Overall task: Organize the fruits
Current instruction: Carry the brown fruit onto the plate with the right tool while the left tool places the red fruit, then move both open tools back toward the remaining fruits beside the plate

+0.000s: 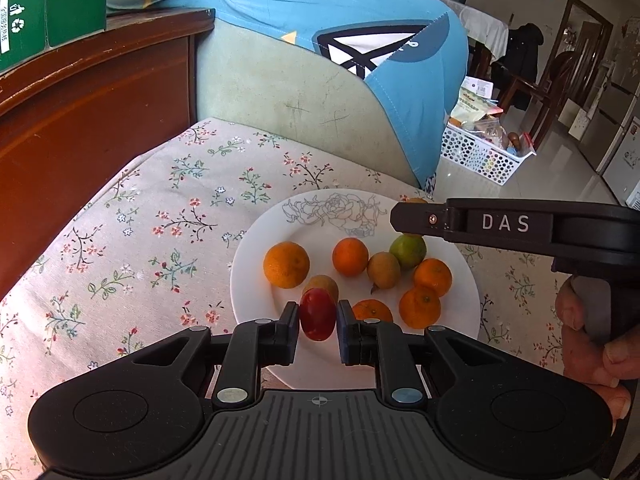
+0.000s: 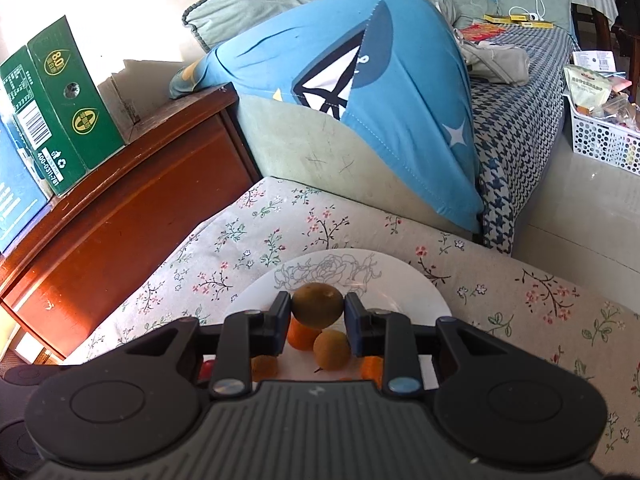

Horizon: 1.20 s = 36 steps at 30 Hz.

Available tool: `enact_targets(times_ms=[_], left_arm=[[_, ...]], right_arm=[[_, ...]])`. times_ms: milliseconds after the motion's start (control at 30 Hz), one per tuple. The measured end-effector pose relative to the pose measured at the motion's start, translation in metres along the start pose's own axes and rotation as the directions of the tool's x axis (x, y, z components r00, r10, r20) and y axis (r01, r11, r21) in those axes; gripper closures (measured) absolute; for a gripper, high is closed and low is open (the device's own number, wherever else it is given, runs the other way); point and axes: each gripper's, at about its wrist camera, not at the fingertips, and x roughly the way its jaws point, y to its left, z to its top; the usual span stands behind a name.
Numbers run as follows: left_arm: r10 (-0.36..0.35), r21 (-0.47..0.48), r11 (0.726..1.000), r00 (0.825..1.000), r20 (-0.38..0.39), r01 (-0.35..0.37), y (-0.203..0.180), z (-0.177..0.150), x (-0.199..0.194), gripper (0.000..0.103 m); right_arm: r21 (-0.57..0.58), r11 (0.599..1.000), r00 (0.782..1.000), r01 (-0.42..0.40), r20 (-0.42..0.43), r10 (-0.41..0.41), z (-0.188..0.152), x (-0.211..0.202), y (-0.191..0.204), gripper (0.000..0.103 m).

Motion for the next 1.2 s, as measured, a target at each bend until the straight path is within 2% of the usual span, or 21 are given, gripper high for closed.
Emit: enact_targets(times_ms=[400,733,767,867,900,1200], left_arm=[[-0.009,-0.012,1.000,1.000,-0.030,0.009,-0.002,-0.001,0.017,0.086],[0.001,-0.012,1.000,1.000,-0.005,-0.001,-0.006,0.006,0.008,0.081],[0.012,-0.007,1.000,1.000,-0.004,-0.012,-0.006,0.007,0.006,0.079],[0.047,0.005,0.999,0.999,-0.005,-0.047,-0.006,0.010,0.001,0.058],[0.057,0.006,0.998,0.998,0.002,-0.057,-0.006,0.010,-0.002,0.054],[0.097,-0.010,0.995,0.995,0.025,-0.097,0.008,0.016,-0.028,0.051]], right_arm=[[0.017,1.000,1.000,0.009,-0.025,-0.009,0.004,0.025,-0.008,0.074],[0.029,0.999,1.000,0.019,-0.019,-0.018,0.006,0.022,-0.010,0.070],[0.028,0.999,1.000,0.021,-0.018,-0.020,0.007,0.021,-0.010,0.070],[0.041,0.999,1.000,0.021,-0.015,-0.021,0.008,0.014,-0.011,0.069],[0.045,0.999,1.000,0.022,-0.013,-0.021,0.008,0.012,-0.011,0.067],[0.056,0.998,1.000,0.031,-0.002,-0.031,0.003,-0.016,-0.004,0.065]])
